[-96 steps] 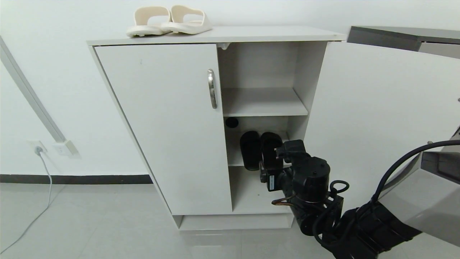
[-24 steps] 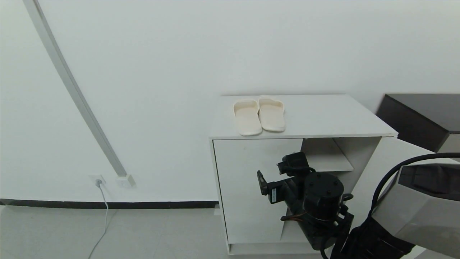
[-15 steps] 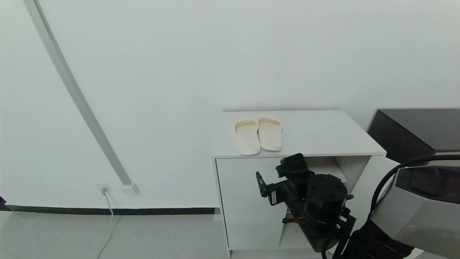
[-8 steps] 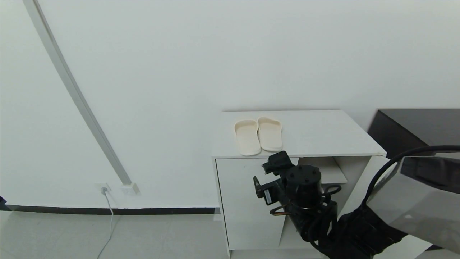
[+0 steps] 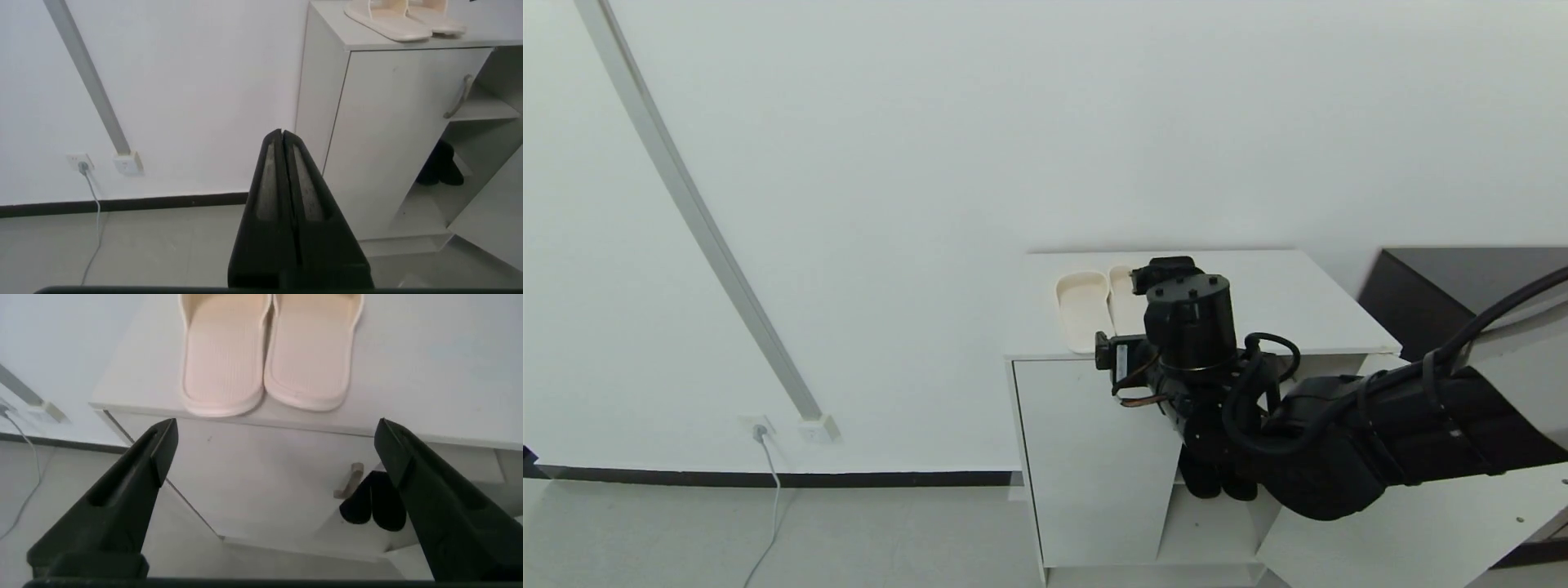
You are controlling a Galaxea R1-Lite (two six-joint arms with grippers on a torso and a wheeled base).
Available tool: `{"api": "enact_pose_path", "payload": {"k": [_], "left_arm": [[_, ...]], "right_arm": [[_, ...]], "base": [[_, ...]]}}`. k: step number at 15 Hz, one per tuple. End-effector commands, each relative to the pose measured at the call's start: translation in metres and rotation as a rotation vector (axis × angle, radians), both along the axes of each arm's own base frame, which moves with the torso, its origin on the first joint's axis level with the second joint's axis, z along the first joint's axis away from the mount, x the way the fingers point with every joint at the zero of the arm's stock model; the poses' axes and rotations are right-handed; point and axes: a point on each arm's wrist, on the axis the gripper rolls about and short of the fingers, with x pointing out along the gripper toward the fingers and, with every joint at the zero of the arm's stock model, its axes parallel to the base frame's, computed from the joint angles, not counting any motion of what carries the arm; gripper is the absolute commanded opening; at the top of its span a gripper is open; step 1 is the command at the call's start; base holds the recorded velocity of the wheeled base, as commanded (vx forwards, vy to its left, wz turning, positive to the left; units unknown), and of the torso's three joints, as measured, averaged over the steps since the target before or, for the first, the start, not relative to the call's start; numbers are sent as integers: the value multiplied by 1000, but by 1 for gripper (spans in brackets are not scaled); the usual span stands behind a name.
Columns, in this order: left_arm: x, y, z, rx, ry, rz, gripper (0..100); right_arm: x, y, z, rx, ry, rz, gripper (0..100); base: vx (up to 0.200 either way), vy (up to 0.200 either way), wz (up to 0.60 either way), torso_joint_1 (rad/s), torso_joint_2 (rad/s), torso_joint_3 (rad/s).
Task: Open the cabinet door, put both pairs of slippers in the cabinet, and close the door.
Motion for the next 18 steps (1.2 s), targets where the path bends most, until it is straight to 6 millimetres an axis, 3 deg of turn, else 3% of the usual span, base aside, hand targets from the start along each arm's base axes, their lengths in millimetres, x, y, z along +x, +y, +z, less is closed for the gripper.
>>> {"api": "enact_pose_path", "payload": {"k": [1, 6, 10, 18], "left_arm": [[0, 0, 0, 0, 2, 0, 0], [0, 0, 0, 0, 2, -2, 0], [0, 0, 0, -2, 2, 0, 0], [0, 0, 0, -2, 2, 0, 0]], "right_arm": [[0, 0, 5, 11, -10, 0, 100], [2, 2, -4, -7, 6, -2, 100], [7, 8, -24, -36, 38, 4, 100], [39, 27, -47, -27, 13, 44, 100]], "base": [[200, 0, 0, 7, 2, 2], [200, 0, 0, 4, -1, 3], [200, 0, 0, 6, 1, 0], [0, 0, 0, 0, 0, 0]]}}
